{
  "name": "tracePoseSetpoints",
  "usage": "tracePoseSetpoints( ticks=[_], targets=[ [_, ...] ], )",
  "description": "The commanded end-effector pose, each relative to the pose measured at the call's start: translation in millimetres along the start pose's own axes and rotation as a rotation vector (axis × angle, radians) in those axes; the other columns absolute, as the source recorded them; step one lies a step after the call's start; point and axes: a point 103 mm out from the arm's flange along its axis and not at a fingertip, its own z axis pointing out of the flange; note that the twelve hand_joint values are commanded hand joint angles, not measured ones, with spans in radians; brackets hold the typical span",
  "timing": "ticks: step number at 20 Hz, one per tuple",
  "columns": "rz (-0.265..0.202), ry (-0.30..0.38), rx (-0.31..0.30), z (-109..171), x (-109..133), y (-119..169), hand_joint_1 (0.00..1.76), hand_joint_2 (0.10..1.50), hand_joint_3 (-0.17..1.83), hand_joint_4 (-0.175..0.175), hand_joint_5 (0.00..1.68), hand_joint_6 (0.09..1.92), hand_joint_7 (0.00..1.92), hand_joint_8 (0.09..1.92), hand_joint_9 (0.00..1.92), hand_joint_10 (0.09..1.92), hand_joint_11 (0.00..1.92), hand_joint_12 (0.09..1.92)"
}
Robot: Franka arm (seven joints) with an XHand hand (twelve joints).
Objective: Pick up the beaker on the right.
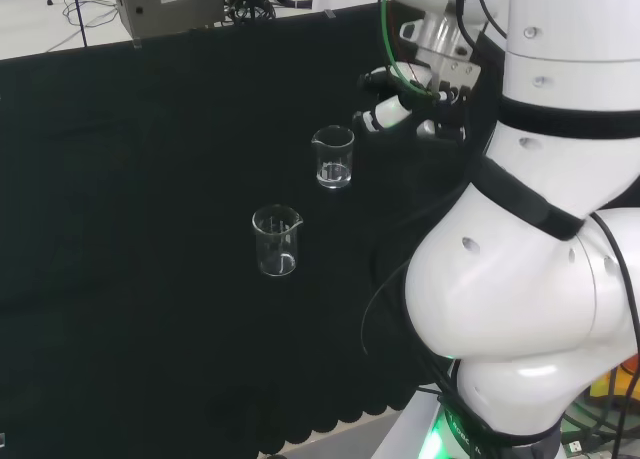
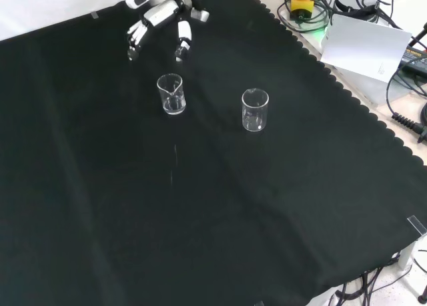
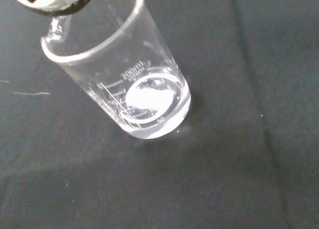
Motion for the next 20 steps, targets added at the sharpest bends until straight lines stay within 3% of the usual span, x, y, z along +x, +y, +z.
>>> tracePoseSetpoints(
  ticks=[1, 12, 20],
  targets=[
    [-0.106, 0.146, -0.003, 27.3, -5.6, 21.5, 0.75, 0.55, 0.59, -0.01, 0.36, 0.09, 0.18, 0.62, 0.32, 0.65, 0.0, 1.39],
    [-0.248, 0.22, -0.008, 51.4, -2.3, 19.3, 0.76, 0.53, 0.59, -0.009, 0.36, 0.09, 0.19, 0.62, 0.35, 0.65, 0.0, 1.38],
    [-0.284, 0.217, 0.001, 68.5, 2.2, 15.9, 0.76, 0.52, 0.59, -0.008, 0.36, 0.09, 0.19, 0.62, 0.35, 0.65, 0.0, 1.39]
  ],
)
